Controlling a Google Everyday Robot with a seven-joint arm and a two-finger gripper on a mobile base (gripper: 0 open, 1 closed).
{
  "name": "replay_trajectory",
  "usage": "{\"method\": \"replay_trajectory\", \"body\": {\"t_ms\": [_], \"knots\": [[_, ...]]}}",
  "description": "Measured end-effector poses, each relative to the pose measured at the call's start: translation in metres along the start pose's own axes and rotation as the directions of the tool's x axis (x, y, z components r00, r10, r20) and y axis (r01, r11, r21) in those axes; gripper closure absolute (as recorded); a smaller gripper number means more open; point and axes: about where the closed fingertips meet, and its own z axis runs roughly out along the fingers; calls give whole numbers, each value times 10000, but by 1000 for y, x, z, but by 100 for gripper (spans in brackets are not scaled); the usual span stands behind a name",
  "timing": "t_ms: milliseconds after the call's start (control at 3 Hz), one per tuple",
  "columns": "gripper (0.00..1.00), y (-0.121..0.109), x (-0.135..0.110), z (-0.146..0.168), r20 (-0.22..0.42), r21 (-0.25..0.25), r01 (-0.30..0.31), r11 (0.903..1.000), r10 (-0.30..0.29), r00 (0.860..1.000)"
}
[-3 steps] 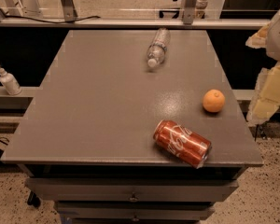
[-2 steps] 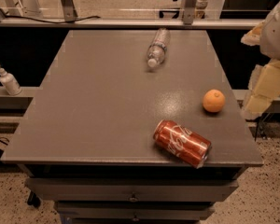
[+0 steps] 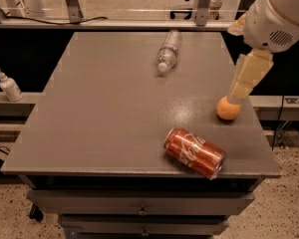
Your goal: Pick water bottle
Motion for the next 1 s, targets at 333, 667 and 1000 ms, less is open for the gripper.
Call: {"method": "replay_trajectory", "body": {"t_ms": [333,667,1000], "knots": [[0,-31,-17,19,465,260,489,9985,-501,9977],[0,-58,-36,37,812,476,951,9943,-987,9918],[0,-58,-36,37,812,476,951,9943,-987,9918]]}}
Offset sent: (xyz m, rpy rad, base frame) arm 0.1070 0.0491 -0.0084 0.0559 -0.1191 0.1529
